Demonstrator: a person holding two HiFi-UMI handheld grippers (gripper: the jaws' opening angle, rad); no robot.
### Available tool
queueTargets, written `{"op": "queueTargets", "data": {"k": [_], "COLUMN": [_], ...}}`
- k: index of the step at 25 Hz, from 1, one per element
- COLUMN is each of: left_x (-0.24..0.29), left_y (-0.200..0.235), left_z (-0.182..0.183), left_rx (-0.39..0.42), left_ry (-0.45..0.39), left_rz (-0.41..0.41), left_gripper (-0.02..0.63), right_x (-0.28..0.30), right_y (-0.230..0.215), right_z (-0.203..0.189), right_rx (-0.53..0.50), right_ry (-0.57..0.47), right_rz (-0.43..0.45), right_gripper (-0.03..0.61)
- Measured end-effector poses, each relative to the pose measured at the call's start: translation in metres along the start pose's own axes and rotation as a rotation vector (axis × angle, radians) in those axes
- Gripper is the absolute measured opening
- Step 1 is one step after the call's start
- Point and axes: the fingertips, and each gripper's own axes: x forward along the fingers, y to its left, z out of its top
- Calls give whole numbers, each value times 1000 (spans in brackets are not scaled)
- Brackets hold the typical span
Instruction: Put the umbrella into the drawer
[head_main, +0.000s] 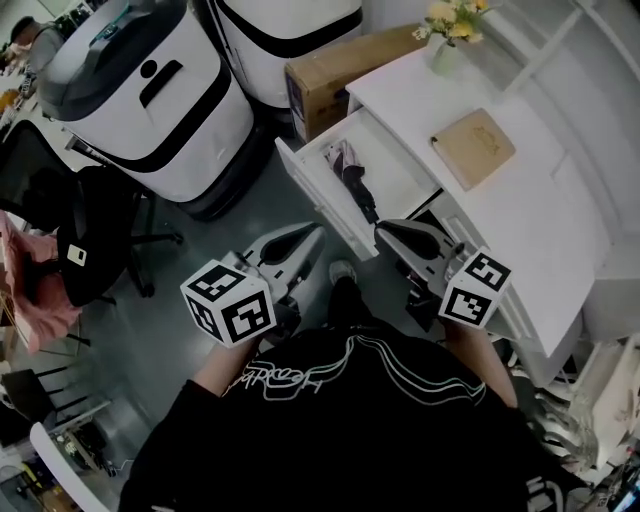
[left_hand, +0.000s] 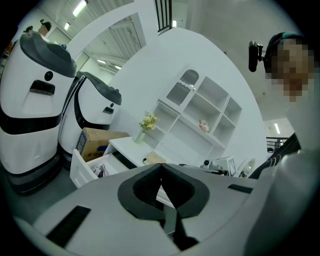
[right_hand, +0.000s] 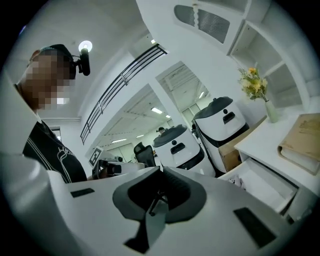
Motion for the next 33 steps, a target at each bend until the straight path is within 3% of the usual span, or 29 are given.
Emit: {"op": "queueTargets", "data": {"k": [9,33], "left_x": [-7,2], "left_y": [-22,-8], "left_z": [-4,8], "left_rx": [30,10], "left_ry": [8,10], "left_rz": [-29,-19], "left_gripper": [20,20], "right_x": [-4,9], "right_y": [17,4], "right_z": [-3,8], "right_rx": [-34,-37], "right_ry": [-16,-7], "right_rz": [-15,-31], "right_gripper": [43,43]}}
